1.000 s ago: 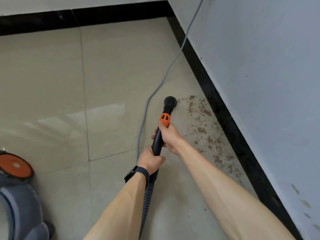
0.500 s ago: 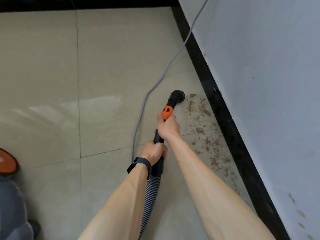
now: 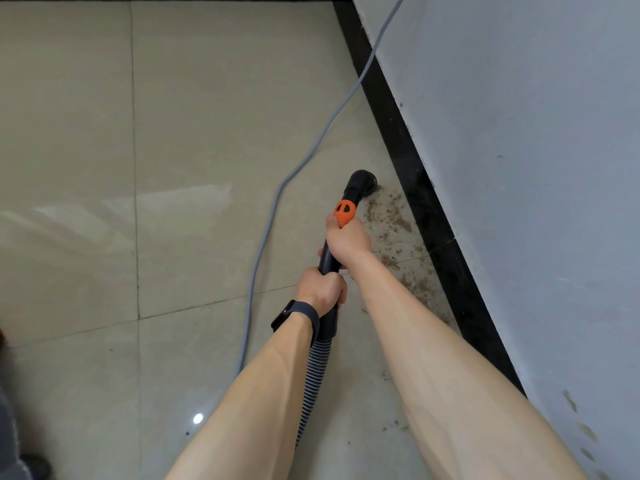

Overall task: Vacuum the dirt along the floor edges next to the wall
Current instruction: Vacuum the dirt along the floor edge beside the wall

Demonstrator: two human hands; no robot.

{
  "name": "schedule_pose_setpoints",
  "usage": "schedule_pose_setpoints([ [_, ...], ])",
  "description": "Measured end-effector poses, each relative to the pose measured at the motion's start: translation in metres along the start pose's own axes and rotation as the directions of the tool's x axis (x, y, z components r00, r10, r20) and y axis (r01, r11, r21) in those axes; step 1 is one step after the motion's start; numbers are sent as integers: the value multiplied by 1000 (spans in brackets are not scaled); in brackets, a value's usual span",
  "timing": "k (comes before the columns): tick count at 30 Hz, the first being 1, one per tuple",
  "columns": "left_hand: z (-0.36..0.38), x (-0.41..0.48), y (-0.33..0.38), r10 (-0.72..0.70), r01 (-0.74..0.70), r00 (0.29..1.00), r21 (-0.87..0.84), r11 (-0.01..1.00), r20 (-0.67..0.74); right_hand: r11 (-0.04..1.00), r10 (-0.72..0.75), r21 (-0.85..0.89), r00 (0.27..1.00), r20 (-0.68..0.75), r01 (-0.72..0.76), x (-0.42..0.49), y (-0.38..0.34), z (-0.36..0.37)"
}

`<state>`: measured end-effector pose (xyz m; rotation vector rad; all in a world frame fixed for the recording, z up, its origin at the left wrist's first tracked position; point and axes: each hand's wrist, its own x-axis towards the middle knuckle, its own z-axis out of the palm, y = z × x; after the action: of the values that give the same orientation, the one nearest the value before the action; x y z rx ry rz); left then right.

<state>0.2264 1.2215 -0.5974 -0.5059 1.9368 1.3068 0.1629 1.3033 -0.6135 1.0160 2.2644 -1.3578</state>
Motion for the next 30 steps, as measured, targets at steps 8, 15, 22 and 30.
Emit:
schedule_pose_setpoints([
  [8,7,3,14,6,-7,999,6,1000,36,999,33,29,999,-6,-32,9,-5,-17],
  [15,21,8,19,6,-5,995,-9,1000,102,999,48,-10,998,-42,-48,15,2,-32],
  [22,33,10,23,1,2,991,-25,1000,131,999,50,-4,996,-70,-50,23,12,-38],
  [30,21,9,19,70,-74,995,49,996,70,989,80,131,996,-48,-73,15,4,-37],
])
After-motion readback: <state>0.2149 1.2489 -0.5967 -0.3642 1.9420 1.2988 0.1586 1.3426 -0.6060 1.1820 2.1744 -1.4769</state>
